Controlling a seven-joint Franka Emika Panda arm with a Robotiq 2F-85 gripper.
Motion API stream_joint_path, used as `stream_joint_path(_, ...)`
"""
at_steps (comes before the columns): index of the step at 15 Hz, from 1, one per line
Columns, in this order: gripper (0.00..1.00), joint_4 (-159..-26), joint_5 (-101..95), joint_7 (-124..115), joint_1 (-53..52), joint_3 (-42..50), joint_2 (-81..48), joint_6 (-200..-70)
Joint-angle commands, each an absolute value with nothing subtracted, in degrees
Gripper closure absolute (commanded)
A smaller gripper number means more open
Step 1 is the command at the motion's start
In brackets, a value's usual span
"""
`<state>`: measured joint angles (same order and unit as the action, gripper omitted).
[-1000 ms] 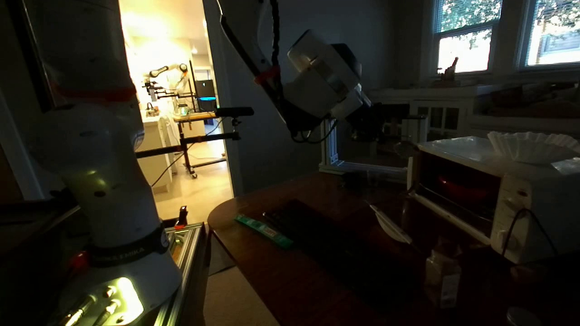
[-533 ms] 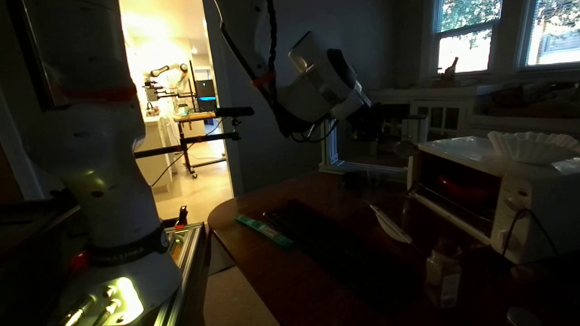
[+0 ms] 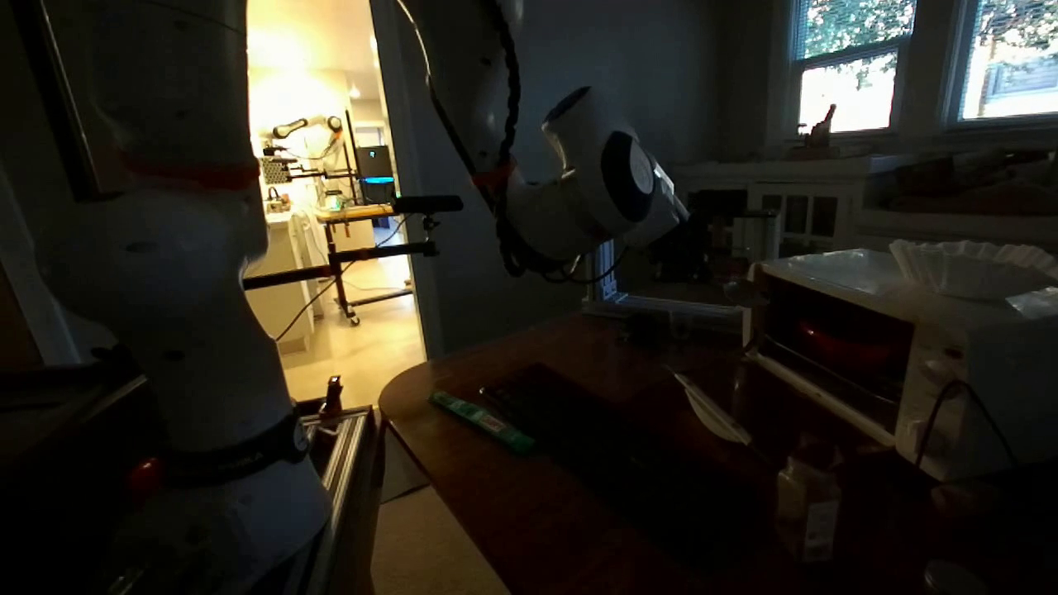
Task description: Pick up the spoon and use it to move the red bowl in the microwave closer
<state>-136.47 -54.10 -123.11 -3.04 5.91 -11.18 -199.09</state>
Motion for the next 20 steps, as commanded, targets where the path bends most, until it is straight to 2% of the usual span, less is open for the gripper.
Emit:
stream_joint_path(1, 0.98, -135.34, -52.49, -121.12, -3.04, 7.23, -15.72, -204.47)
stream_joint_path(20, 0.98, -115.35, -52.87, -121.65, -0.93, 6.98, -32.31, -211.04)
